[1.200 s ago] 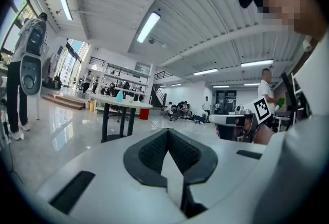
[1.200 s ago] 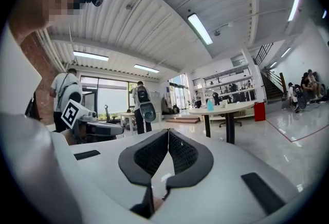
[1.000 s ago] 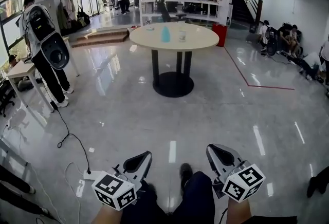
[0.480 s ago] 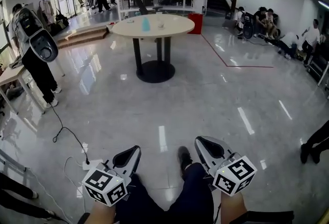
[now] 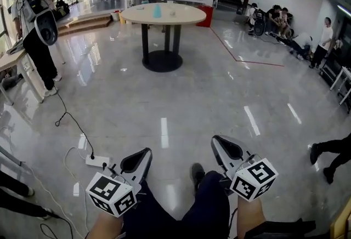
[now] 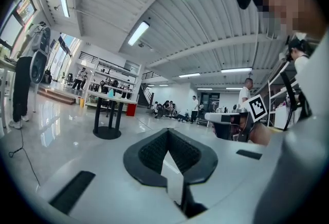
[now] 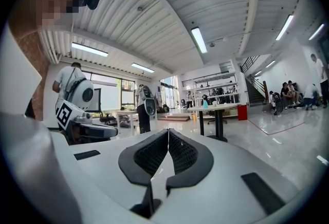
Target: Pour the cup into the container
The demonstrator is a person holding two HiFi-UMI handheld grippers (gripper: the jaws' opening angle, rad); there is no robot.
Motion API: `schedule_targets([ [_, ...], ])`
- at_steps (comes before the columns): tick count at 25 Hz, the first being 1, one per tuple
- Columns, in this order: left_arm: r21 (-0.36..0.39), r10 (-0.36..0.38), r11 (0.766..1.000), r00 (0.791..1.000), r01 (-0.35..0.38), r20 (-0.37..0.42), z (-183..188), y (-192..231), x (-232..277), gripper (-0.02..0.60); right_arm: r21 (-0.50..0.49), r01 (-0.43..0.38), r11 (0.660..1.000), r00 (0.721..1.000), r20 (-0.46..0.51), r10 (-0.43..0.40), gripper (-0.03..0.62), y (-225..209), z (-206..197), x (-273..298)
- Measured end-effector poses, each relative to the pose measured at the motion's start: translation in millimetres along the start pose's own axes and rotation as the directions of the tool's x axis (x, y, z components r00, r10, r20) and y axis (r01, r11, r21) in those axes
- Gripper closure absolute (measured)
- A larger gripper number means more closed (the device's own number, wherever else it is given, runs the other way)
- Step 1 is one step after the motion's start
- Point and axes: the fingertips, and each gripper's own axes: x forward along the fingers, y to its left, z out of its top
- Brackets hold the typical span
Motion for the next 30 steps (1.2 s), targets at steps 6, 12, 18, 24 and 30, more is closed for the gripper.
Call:
schedule_targets([
  [6,-0.022,0.019,1.000,1.000,-0.019,0.003,-24,-16,-49,0.581,-0.015,-0.038,0.999,0.999,-0.007,0.038,0.586,42,-13,-17],
  [12,-0.049,0.062,0.997,0.998,-0.062,0.007,-32,-49,-78,0.581,-0.032,-0.085,0.996,0.996,-0.016,0.084,0.586,62,-9,-49],
  [18,0.008,0.078,0.997,0.997,-0.078,0.014,-21,-75,-77,0.581,-0.033,-0.022,0.999,0.999,0.032,0.023,0.588,46,10,-92],
  [24,0.032,0.095,0.995,0.995,-0.095,0.018,-11,-71,-57,0.581,-0.039,0.007,0.999,0.999,0.047,-0.006,0.588,25,12,-99],
  [30,0.054,0.096,0.994,0.995,-0.097,0.029,-2,-62,-45,0.581,-0.044,0.011,0.999,0.999,0.044,-0.009,0.589,18,11,-88],
])
